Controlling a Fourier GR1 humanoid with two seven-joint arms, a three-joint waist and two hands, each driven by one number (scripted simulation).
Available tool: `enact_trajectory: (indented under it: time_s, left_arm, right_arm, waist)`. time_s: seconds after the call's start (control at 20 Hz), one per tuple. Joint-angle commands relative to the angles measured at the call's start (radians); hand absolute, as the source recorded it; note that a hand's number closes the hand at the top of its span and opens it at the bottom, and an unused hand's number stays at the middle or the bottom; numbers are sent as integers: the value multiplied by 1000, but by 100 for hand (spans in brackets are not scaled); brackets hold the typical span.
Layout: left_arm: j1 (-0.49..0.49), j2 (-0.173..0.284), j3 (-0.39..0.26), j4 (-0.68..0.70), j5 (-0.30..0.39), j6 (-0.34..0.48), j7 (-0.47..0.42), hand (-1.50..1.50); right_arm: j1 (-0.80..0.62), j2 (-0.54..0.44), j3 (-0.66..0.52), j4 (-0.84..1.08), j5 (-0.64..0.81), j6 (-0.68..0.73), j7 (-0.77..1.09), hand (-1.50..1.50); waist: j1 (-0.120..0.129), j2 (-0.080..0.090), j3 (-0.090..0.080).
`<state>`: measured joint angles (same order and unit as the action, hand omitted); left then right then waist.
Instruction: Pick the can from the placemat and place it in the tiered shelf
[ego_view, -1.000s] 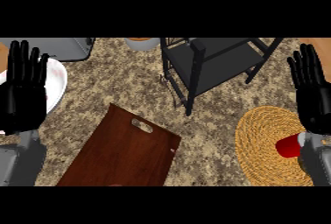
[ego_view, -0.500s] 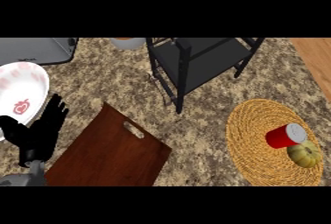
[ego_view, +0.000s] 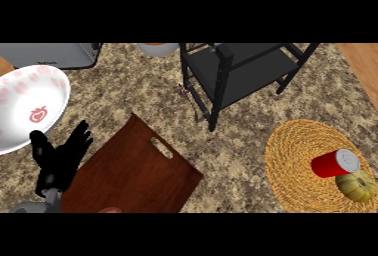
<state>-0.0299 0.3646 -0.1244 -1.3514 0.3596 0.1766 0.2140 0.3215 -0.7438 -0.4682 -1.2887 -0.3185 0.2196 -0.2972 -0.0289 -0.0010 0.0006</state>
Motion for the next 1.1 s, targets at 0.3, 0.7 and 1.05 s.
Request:
enact_trajectory:
  time_s: [0.3, 0.7, 1.05]
  left_arm:
    - [15, -13, 7, 30, -17, -40, -14, 0]
    - [-7, -4, 25, 25, -18, -67, 18, 0]
    - [-4, -54, 9, -8, -59, -26, 22, 0]
  right_arm:
    - [143, -113, -31, -364, -64, 155, 300, -150]
    - [69, -86, 64, -665, 32, -91, 767, -150]
    - [-180, -137, 243, -616, 185, -158, 1061, -150]
  waist:
    - [18, 0, -3]
    - [29, 2, -2]
    - [46, 4, -1]
